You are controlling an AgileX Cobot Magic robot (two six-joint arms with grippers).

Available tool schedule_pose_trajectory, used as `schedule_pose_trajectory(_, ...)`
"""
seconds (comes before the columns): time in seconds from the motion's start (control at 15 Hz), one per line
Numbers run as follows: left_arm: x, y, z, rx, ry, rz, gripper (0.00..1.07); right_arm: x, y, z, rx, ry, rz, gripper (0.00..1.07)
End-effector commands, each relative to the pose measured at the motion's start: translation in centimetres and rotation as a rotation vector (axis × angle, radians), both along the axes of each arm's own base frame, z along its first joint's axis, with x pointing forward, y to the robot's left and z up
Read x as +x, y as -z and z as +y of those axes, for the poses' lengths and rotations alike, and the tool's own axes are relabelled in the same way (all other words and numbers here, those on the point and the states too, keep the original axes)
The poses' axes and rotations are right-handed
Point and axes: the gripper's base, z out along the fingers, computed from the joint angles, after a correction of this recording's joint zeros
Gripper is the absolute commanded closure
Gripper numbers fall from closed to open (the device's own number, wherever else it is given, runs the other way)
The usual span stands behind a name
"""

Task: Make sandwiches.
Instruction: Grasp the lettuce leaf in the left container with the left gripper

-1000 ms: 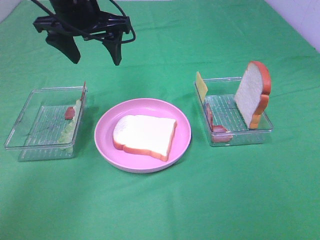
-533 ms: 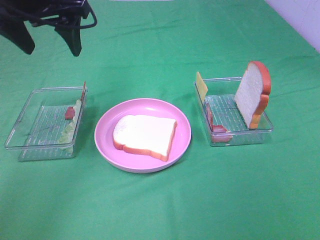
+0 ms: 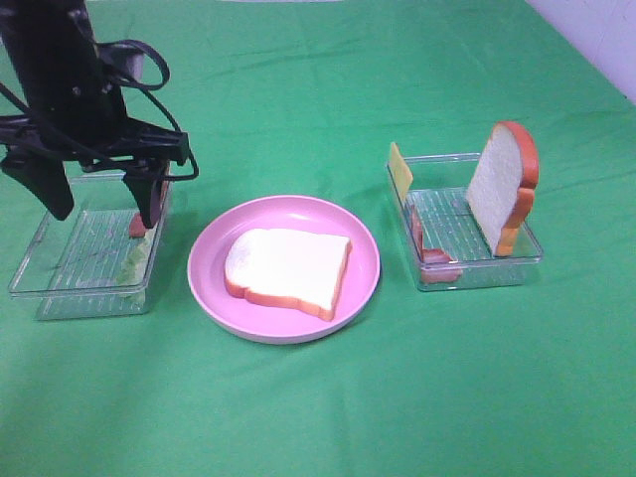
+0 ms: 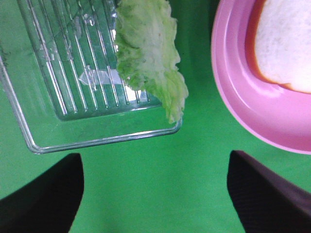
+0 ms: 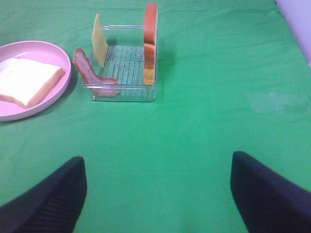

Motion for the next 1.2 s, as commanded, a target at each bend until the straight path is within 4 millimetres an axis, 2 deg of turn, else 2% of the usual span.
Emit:
schedule_pose_trajectory(0.07, 0.5, 2.6, -0.5, 0.010, -0.002, 0.038, 0.30, 0.0, 0.0, 0.0, -0.009, 0.001, -0.014, 0.30)
schedule_pose_trajectory(0.33, 1.5, 5.0, -1.0, -0.002, -0.008, 0.034, 0.31, 0.0, 0.0, 0.0, -0.009, 0.001, -0.014, 0.30)
schedule_pose_trajectory(0.67, 1.9, 5.6, -1.1, -0.008, -0.007, 0.010, 0.45, 0.0, 0.0, 0.0, -0.009, 0.001, -0.014, 0.30)
schedule_pose_trajectory(0.93, 2.1, 5.6, -1.1, -0.011, -0.004, -0.015, 0.47, 0.0, 0.0, 0.0, -0.009, 0.001, -0.014, 0.30)
schedule_pose_trajectory(1.07, 2.1, 5.6, -1.1, -0.012, -0.004, -0.018, 0.58, 0.0, 0.0, 0.0, -0.009, 0.001, -0.014, 0.30)
schedule_pose_trajectory(1.13, 2.2, 5.6, -1.1, -0.010, 0.000, -0.033, 0.68, 0.0, 0.0, 0.0, -0.009, 0.001, -0.014, 0.30)
schedule_pose_trajectory(1.2, 2.3, 5.6, -1.1, -0.013, 0.000, -0.039, 0.74, 0.0, 0.0, 0.0, -0.009, 0.001, -0.014, 0.30)
